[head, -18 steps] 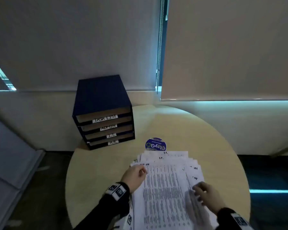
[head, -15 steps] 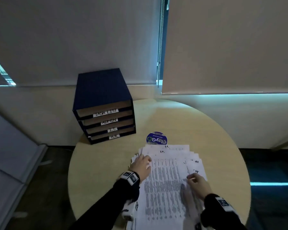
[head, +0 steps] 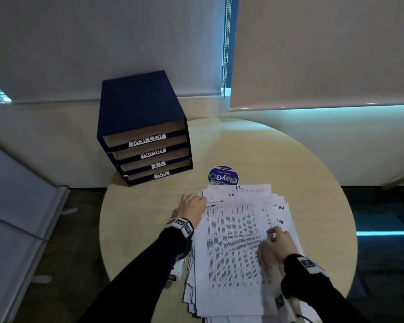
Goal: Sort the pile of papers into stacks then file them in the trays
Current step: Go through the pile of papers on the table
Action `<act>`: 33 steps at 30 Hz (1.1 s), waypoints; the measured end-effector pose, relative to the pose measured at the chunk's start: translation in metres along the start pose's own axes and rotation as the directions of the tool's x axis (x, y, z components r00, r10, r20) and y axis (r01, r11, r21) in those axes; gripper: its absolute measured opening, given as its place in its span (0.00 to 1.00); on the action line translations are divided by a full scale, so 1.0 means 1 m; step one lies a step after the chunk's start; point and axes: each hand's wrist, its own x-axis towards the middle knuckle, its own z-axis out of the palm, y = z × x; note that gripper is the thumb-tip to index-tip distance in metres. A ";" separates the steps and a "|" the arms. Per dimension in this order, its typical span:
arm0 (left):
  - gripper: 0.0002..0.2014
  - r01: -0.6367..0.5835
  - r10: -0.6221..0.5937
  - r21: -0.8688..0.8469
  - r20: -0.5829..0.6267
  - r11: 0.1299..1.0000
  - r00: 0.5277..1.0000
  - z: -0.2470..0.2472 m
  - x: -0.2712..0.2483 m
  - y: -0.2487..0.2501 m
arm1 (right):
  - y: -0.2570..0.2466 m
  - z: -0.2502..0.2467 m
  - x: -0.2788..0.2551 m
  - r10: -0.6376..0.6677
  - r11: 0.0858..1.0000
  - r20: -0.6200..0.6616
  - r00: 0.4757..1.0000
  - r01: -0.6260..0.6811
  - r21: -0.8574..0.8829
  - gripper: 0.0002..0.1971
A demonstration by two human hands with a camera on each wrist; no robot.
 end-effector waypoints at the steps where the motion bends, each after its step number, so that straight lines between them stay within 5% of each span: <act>1: 0.09 -0.031 0.031 -0.001 -0.011 1.000 0.999 -0.001 -0.002 -0.002 | 0.002 -0.003 0.002 -0.008 1.000 0.006 1.000 0.008 -0.001 0.09; 7: 0.07 -0.135 0.129 -0.047 -0.109 0.990 0.986 0.003 -0.018 -0.016 | 0.005 -0.013 0.012 0.005 0.998 -0.053 0.999 -0.002 0.066 0.20; 12: 0.08 -0.135 0.088 -0.443 -0.125 0.887 0.988 0.003 -0.036 -0.011 | -0.011 -0.023 0.016 -0.062 0.950 -0.166 0.984 0.109 0.293 0.32; 17: 0.07 -0.033 0.033 -0.630 -0.011 0.776 0.999 0.003 -0.040 -0.004 | -0.009 -0.020 0.031 -0.041 0.966 -0.085 0.996 0.062 0.252 0.22; 20: 0.09 0.044 -0.012 -0.622 0.055 0.782 0.998 0.004 -0.034 -0.004 | -0.009 -0.021 0.026 -0.125 0.924 -0.075 0.989 0.144 0.355 0.10; 30: 0.17 0.068 -0.025 -0.276 0.157 0.959 0.987 0.021 -0.006 -0.005 | 0.017 -0.032 0.006 -0.192 0.943 -0.033 0.981 0.194 0.272 0.07; 33: 0.21 0.096 -0.056 -0.257 0.161 0.962 0.985 0.026 -0.004 -0.007 | 0.016 -0.035 0.002 -0.201 0.942 -0.047 0.978 0.207 0.265 0.14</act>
